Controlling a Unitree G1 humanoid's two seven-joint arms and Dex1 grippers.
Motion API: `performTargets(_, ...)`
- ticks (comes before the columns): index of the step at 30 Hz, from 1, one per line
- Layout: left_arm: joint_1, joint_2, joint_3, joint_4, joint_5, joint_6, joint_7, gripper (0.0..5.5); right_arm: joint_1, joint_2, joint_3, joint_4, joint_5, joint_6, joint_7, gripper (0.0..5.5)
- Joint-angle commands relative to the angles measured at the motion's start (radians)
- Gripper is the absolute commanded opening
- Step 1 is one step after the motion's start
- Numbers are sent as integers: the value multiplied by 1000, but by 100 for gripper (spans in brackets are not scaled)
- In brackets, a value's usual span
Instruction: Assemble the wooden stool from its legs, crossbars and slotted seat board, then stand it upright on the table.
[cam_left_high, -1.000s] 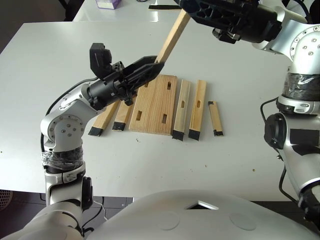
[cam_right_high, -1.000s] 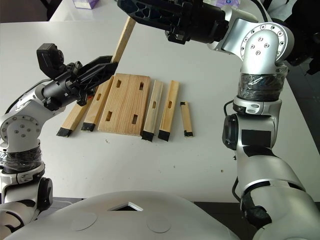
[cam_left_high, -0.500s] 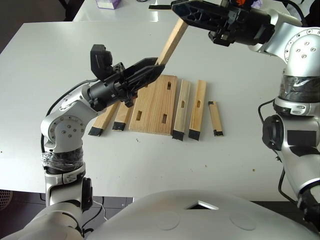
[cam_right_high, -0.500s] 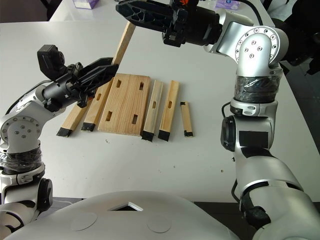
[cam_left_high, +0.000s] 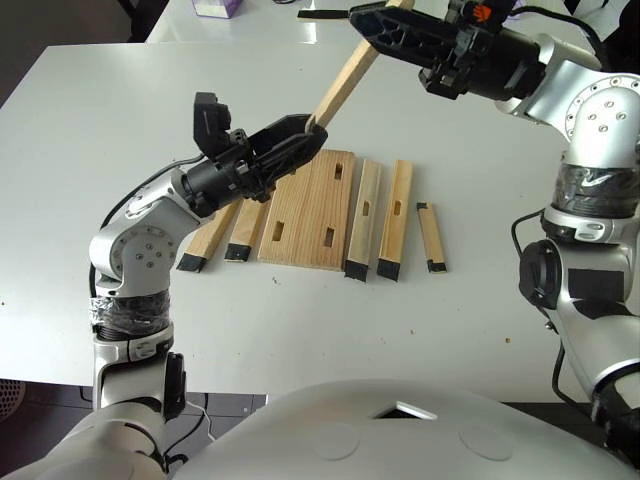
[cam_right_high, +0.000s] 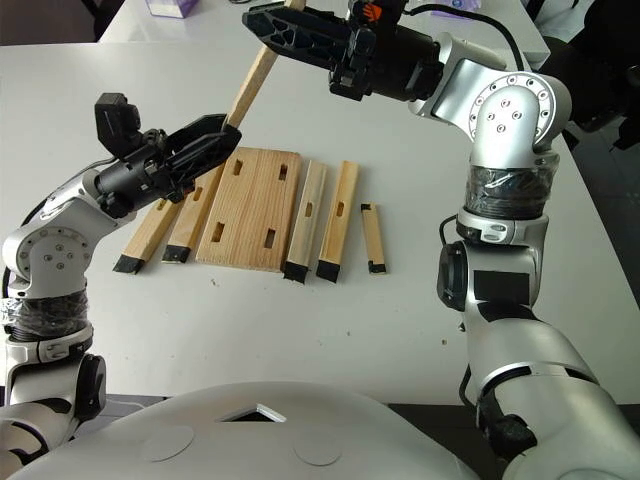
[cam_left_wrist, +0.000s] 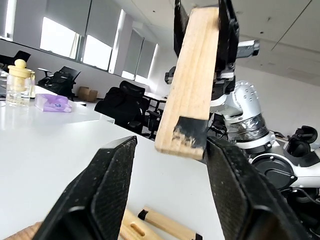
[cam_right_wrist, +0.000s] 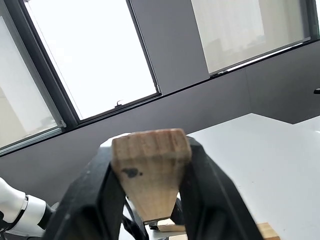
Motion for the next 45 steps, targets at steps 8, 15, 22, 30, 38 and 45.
performTargets(8, 82, -253, 111, 104, 187, -200, 425, 238, 215, -230, 184, 29, -461, -505, 150, 131)
performTargets(15, -77, -493, 182, 193, 221, -343, 780, 238, 380, -282, 275, 20, -629, -682, 184, 131)
performTargets(22, -98, -434, 182, 192, 268, -338, 760, 238, 439, -244, 286, -21, -634, -685, 164, 131)
performTargets(30, -75, -456, 169, 203, 286, -347, 756, 238, 464, -230, 283, -65, -610, -637, 161, 131)
performTargets(38, -72, -450, 183, 211, 285, -351, 757, 238, 476, -238, 267, -76, -583, -611, 168, 131)
performTargets(45, -68, -455, 183, 212, 288, -355, 758, 238, 473, -242, 255, -64, -589, -619, 164, 131)
